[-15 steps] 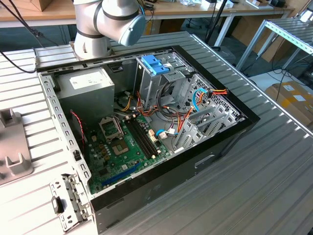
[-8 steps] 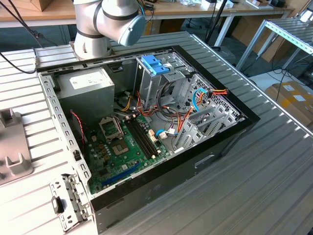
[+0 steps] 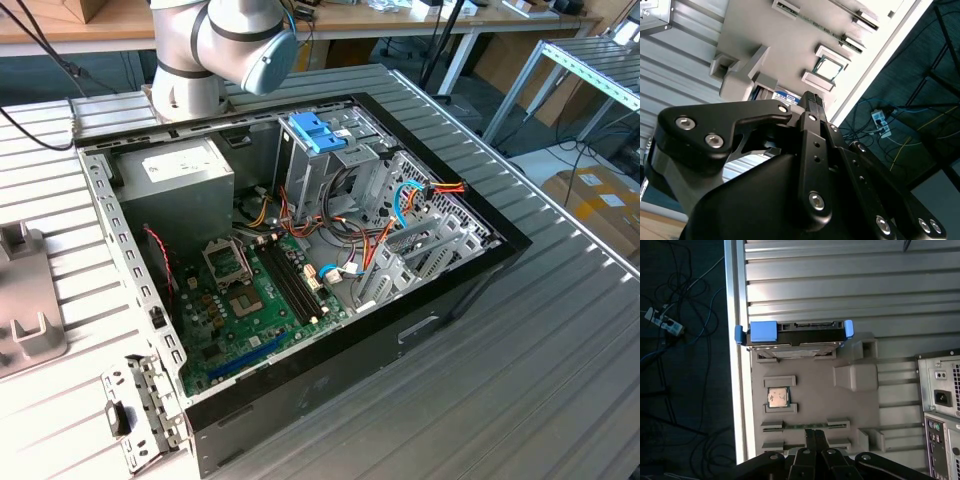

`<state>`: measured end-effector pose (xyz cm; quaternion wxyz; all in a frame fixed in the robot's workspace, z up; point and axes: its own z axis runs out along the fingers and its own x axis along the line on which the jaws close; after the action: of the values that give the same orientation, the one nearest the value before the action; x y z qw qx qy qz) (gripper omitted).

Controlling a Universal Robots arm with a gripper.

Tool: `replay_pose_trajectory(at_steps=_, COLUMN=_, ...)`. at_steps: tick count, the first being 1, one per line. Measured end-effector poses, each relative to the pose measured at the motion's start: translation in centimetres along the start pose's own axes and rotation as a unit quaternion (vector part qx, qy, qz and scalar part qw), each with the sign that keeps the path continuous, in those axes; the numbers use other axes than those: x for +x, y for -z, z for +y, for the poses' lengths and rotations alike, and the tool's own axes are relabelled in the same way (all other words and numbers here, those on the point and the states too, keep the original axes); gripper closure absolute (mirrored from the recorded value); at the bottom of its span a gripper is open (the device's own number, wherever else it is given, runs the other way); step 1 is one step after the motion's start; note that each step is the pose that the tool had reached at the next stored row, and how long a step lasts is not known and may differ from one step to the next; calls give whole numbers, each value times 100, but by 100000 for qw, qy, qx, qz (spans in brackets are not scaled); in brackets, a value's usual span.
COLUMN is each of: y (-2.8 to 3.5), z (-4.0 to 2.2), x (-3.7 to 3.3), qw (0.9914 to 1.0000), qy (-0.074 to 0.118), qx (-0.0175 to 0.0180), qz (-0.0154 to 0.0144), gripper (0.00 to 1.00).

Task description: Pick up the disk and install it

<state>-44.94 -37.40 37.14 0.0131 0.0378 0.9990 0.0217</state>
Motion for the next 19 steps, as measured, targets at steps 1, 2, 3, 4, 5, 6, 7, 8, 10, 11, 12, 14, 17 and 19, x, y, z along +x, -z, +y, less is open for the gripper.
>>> replay_pose_trajectory(at_steps=1, y=-1, z=1, x=0, qw=100000, qy=-3, qx=-1, qz=-1, gripper=89)
replay_pose_trajectory(at_steps=2, y=-1, z=1, x=0, qw=100000, qy=-3, qx=1, qz=2, gripper=89)
replay_pose_trajectory(at_steps=3, y=-1, z=1, x=0, qw=100000, qy=-4, qx=0, qz=-1, gripper=89)
replay_pose_trajectory(at_steps=4, y=-1, z=1, x=0, qw=100000, qy=-3, qx=2, qz=3, gripper=89)
replay_pose_trajectory(at_steps=5, y=-1, z=1, x=0, qw=100000, qy=-4, qx=2, qz=1, gripper=89)
replay_pose_trajectory(at_steps=6, y=-2, z=1, x=0, qw=100000, qy=-3, qx=-1, qz=0, gripper=89)
replay_pose_trajectory(at_steps=7, y=-2, z=1, x=0, qw=100000, qy=-4, qx=1, qz=0, gripper=89)
replay_pose_trajectory(at_steps=8, y=-2, z=1, x=0, qw=100000, qy=-3, qx=0, qz=1, gripper=89)
replay_pose_trajectory(at_steps=10, y=-2, z=1, x=0, qw=100000, qy=-1, qx=1, qz=1, gripper=89)
replay_pose_trajectory(at_steps=11, y=-2, z=1, x=0, qw=100000, qy=0, qx=1, qz=1, gripper=89)
replay_pose_trajectory(at_steps=12, y=-2, z=1, x=0, qw=100000, qy=18, qx=1, qz=3, gripper=89)
replay_pose_trajectory(at_steps=14, y=-2, z=1, x=0, qw=100000, qy=217, qx=-4, qz=9, gripper=89)
replay_pose_trajectory(at_steps=17, y=-2, z=1, x=0, qw=99874, qy=5012, qx=-122, qz=221, gripper=89)
replay_pose_trajectory(at_steps=19, y=-2, z=1, x=0, qw=99831, qy=5797, qx=-142, qz=257, gripper=89)
